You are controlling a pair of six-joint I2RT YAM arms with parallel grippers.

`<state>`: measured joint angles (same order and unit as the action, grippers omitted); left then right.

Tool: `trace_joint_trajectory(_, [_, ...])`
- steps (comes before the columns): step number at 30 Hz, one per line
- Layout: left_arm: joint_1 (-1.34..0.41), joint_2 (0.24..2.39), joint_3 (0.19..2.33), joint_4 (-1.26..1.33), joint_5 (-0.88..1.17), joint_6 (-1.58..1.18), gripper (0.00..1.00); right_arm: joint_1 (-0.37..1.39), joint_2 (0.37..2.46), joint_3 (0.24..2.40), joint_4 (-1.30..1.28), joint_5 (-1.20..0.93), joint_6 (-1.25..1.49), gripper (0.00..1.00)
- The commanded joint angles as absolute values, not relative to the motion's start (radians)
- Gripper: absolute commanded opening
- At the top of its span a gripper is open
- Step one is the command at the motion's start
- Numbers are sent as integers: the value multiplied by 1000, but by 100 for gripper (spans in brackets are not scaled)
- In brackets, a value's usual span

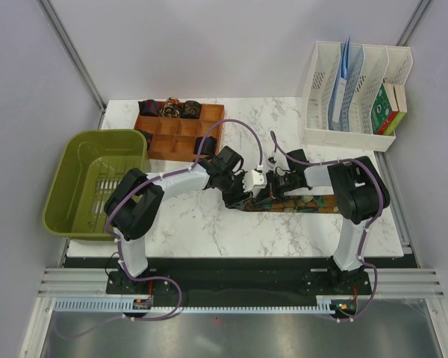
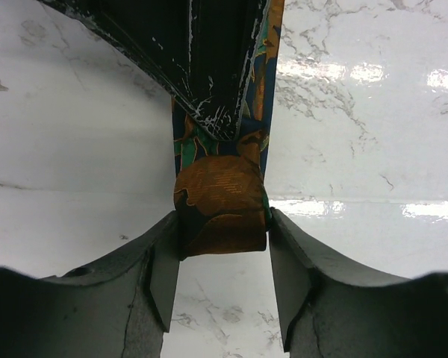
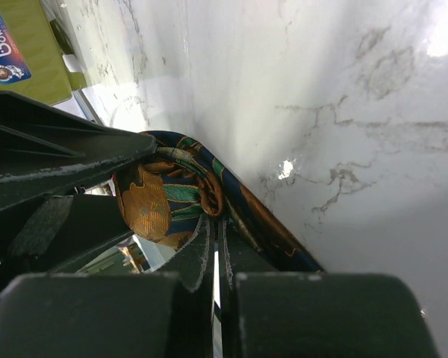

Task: Roll the ties
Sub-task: Roll the tie at the center of the board.

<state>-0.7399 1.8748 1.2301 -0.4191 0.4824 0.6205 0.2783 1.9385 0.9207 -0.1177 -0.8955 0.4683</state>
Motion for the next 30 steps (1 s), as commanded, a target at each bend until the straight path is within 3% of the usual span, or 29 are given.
trace_joint_trajectory(1, [-744,1819,1236,-420,505,655,53,302,1970,874,-115,-698,423,0])
trace_joint_trajectory(17, [-871,2003,1404,-455,483,588,43,345,1962,867,-28,-770,535,1])
trace_joint_trajectory(24, [-885,2005,1309,-503,407,598,38,319,1950,902,-100,-833,511,17])
trace_joint_trajectory(30, [-893,2051,1288,-540,347,609,36,281,1927,962,-230,-856,465,24])
